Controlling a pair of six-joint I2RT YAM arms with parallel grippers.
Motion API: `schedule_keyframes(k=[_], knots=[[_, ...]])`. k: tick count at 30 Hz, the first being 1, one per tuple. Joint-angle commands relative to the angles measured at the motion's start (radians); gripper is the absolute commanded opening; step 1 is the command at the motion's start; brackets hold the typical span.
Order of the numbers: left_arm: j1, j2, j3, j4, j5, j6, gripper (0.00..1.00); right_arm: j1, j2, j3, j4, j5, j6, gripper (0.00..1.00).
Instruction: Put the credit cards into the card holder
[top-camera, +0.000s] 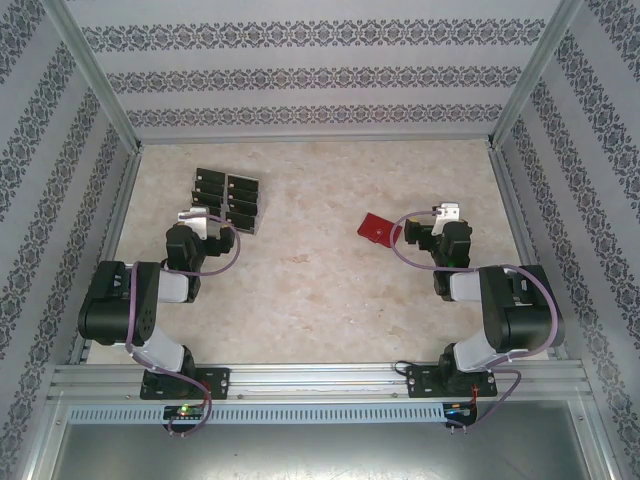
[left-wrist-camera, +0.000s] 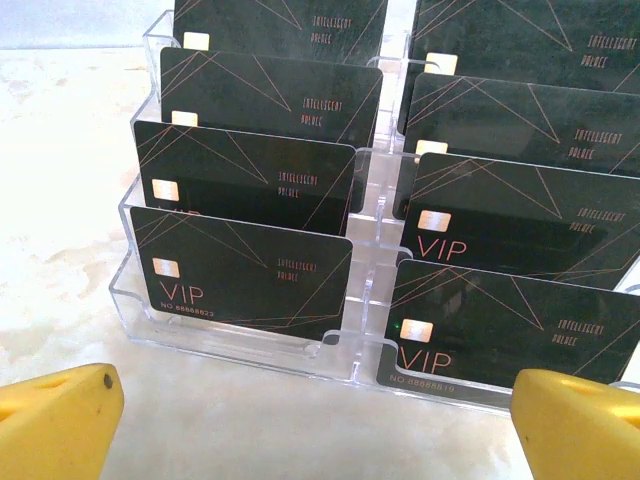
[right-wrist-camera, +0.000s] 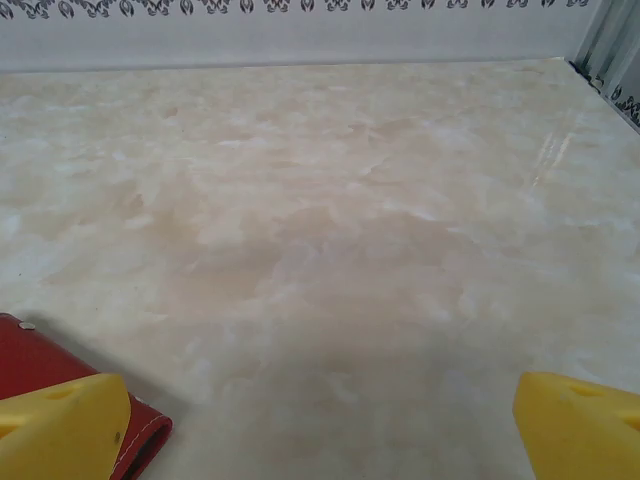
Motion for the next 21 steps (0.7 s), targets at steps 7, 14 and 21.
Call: schedule_keyframes(k=[7,14,21], knots=[[-0.007,0.002,0.012,0.012,0.014,0.015,1.00,0.002,-0.016,0.019,0.009,-0.014,-0.020,0.98],[-0.007,0.002,0.017,0.005,0.013,0.013,1.00,-0.001,-0.016,0.020,0.008,-0.012,-0.016,0.98],[-0.006,0.003,0.023,-0.004,-0.004,0.006,1.00,-0.002,-0.017,0.023,0.003,-0.010,-0.013,0.98]])
